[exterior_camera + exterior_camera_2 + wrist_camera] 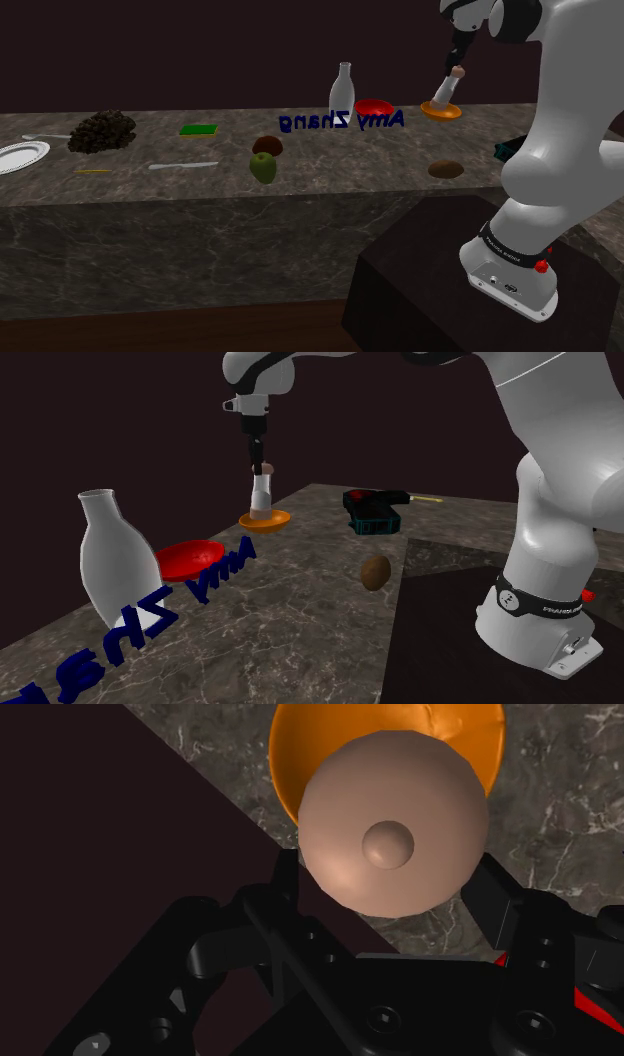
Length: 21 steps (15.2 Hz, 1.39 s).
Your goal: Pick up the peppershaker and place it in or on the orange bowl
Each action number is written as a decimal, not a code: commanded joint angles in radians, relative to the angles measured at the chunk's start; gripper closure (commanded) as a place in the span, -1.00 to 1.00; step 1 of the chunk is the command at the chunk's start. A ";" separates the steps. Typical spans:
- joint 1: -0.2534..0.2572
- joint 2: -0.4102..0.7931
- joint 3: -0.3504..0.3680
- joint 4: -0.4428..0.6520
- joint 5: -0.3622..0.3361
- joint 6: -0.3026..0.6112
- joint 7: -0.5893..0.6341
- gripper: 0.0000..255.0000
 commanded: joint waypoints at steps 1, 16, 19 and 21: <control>0.000 0.000 0.000 0.000 0.000 0.000 0.000 1.00; 0.000 -0.030 -0.007 0.081 -0.013 -0.108 0.010 -1.00; 0.000 -0.030 -0.007 0.081 -0.013 -0.108 0.010 -1.00; 0.000 -0.030 -0.007 0.081 -0.013 -0.108 0.010 -1.00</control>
